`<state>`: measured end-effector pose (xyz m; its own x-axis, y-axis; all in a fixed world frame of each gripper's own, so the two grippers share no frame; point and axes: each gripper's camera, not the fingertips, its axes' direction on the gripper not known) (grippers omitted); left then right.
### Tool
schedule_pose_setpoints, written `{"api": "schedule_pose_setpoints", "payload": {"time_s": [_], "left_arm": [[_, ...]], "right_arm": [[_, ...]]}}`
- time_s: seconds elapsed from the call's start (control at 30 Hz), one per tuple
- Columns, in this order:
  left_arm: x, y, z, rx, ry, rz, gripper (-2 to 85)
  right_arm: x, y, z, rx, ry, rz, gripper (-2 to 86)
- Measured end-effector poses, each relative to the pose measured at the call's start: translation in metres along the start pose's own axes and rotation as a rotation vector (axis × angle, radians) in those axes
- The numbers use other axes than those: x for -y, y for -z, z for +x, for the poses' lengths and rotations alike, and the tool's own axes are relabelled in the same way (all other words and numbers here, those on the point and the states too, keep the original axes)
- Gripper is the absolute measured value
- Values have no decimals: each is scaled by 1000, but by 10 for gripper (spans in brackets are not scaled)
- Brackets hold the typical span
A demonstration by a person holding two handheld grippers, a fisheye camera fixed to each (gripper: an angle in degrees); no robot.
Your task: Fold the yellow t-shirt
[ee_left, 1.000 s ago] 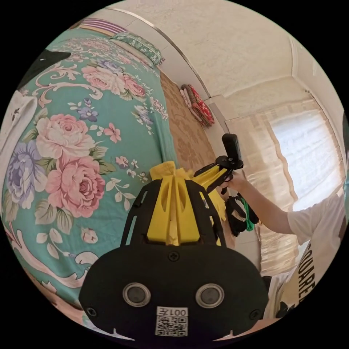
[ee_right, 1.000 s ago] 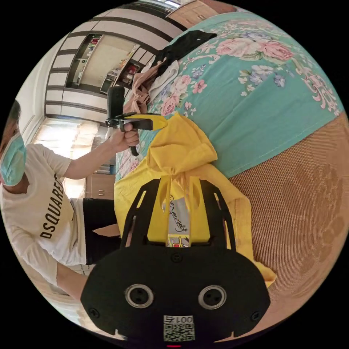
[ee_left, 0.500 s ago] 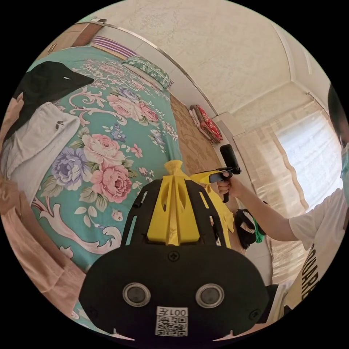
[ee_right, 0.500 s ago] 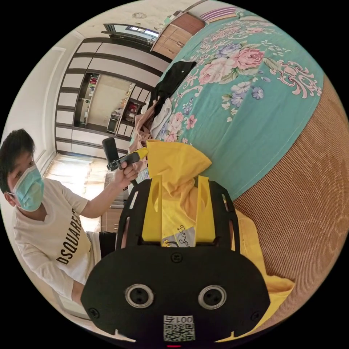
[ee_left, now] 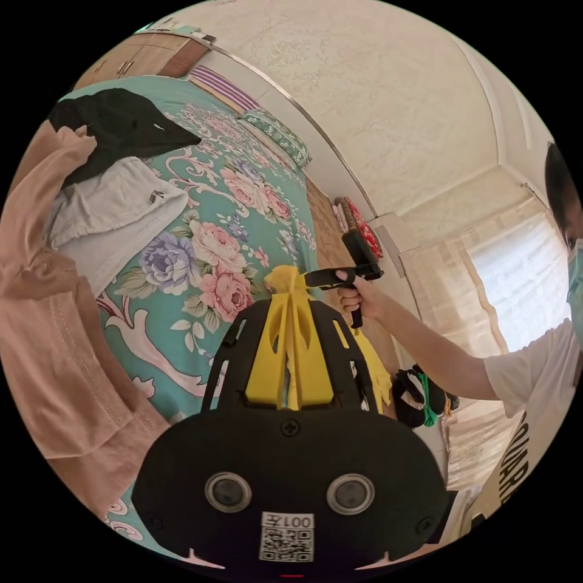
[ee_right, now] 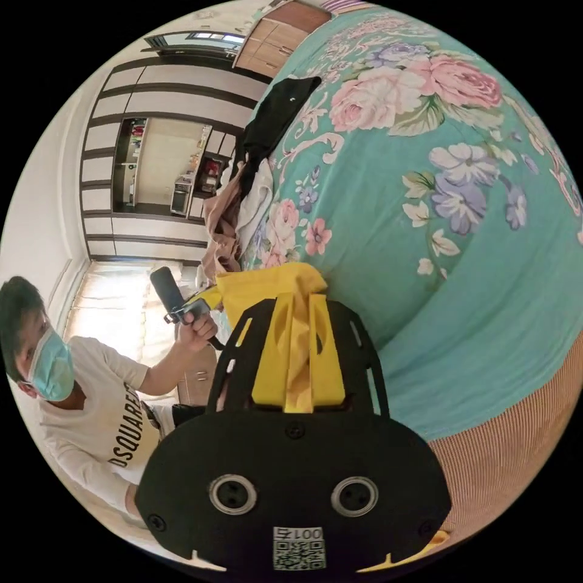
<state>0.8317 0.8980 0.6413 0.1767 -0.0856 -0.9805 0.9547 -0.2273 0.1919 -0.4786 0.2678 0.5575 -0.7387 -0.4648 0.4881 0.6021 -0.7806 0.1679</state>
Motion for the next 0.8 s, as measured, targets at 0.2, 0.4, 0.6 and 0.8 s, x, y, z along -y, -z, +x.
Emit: {"api": "schedule_pose_setpoints", "payload": {"time_s": [0.2,0.4,0.6,0.8], "left_arm": [[-17,27,-22,48,96,85,-9],[-47,36,-51,70,229,144,-9],[-60,14,-78,55,265,127,12],[-58,-24,-84,225,232,43,46]], "right_arm": [[39,10,-30,111,172,77,14],[90,-40,-57,-55,289,-220,10],[101,-56,-65,-172,380,-330,10],[89,-56,-61,-185,399,-336,10]]}}
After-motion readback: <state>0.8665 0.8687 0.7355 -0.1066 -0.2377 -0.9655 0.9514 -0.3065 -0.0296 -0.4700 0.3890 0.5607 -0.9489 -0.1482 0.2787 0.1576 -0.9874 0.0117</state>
